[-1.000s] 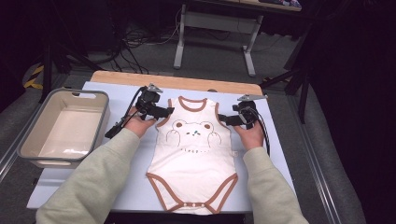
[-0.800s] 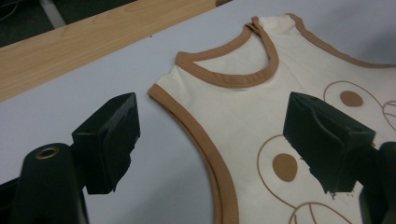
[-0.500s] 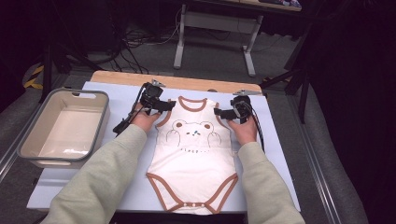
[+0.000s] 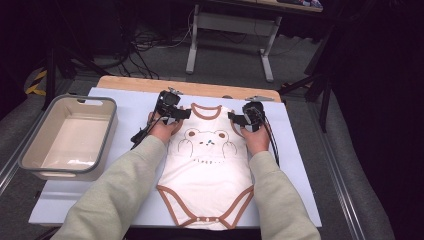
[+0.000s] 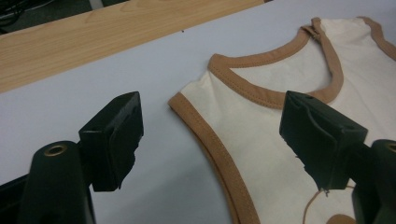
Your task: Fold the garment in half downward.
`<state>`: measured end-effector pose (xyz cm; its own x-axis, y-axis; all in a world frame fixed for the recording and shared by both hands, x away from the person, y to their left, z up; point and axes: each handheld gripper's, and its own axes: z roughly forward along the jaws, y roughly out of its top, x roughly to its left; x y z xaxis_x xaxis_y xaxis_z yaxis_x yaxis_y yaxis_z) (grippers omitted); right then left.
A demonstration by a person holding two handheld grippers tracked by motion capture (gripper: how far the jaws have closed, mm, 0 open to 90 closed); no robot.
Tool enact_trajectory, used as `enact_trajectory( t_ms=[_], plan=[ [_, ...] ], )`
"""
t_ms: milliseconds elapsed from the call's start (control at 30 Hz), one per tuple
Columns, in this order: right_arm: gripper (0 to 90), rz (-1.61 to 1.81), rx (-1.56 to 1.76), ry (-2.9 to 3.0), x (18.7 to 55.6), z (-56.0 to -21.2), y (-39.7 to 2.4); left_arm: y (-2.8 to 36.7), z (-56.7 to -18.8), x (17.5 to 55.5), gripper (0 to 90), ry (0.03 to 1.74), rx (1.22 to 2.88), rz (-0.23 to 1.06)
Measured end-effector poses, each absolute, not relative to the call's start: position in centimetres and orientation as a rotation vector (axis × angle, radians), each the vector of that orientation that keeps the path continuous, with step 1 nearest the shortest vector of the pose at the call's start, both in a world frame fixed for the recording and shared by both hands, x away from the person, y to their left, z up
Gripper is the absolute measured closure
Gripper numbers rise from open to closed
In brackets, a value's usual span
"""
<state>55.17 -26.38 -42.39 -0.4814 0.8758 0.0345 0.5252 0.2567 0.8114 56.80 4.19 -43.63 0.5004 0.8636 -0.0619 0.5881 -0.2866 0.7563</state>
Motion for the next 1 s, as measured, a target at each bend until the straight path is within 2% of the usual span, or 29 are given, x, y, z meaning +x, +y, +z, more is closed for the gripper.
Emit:
enact_trajectory(
  t_ms=[400, 567, 833, 1000],
  plan=[
    [36.2, 1.041, 1.336, 2.149, 56.2, -44.5, -25.4, 3.3, -45.1, 57.5, 25.6, 1.278, 2.069, 0.472],
    [42.7, 0.981, 1.365, 2.157, 56.7, -45.2, -25.0, 2.9, -45.5, 57.7, 34.9, 1.286, 2.104, 0.456],
    [52.0, 0.921, 1.378, 2.152, 57.3, -45.4, -24.5, 2.5, -45.6, 58.2, 43.4, 1.293, 2.093, 0.449],
    [53.5, 0.896, 1.380, 2.162, 57.9, -45.3, -24.2, 2.1, -45.5, 58.5, 47.5, 1.308, 2.087, 0.446]
  ],
)
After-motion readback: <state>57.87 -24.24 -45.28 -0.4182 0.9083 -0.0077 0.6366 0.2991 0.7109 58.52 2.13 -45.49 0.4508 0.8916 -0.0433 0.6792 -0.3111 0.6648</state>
